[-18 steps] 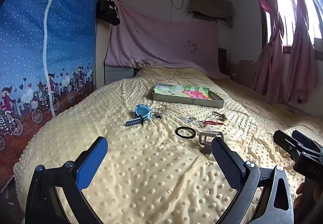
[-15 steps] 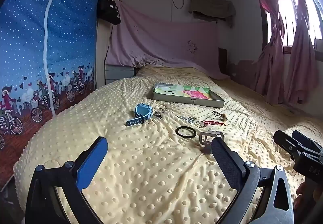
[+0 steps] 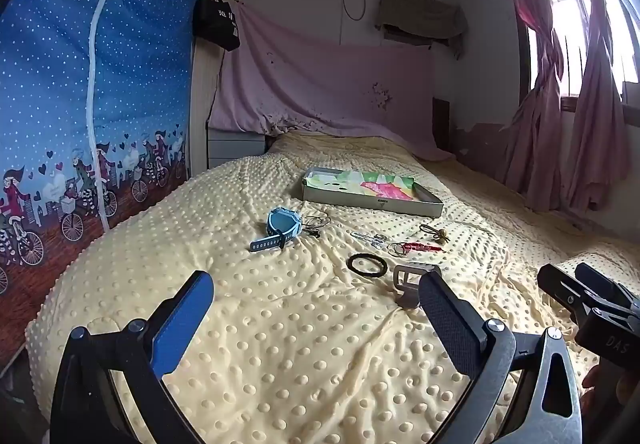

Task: Organize jewelry

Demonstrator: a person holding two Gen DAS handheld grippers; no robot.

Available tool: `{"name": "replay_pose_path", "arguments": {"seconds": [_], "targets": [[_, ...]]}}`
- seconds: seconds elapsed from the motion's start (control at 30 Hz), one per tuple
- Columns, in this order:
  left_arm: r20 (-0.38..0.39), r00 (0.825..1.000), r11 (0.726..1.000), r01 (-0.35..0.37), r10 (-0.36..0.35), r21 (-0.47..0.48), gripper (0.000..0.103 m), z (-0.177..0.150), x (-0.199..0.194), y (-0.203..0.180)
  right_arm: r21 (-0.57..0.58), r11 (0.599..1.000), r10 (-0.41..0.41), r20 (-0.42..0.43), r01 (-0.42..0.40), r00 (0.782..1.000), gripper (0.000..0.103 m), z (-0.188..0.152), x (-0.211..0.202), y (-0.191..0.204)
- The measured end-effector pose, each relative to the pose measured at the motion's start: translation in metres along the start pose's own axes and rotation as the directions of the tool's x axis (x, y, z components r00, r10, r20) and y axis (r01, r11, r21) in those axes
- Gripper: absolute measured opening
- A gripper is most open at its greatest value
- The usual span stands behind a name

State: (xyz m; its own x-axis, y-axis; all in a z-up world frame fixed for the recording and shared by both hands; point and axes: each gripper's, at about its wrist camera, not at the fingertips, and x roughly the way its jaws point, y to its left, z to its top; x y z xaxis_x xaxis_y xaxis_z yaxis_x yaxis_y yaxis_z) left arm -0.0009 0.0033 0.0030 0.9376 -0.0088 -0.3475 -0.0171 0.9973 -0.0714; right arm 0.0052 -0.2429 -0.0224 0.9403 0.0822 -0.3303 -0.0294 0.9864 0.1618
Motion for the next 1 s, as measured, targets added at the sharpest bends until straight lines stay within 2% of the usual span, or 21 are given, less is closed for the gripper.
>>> {"name": "replay_pose_path", "arguments": {"seconds": [1.0], "targets": [[0.004, 1.0, 1.0, 0.003, -0.003, -0.003, 0.103, 0.0005, -0.0006, 0.0024, -0.005, 1.0, 0.0, 0.005, 0.0, 1.0, 0.102, 0.0004, -0.0003, 0.0018]]}}
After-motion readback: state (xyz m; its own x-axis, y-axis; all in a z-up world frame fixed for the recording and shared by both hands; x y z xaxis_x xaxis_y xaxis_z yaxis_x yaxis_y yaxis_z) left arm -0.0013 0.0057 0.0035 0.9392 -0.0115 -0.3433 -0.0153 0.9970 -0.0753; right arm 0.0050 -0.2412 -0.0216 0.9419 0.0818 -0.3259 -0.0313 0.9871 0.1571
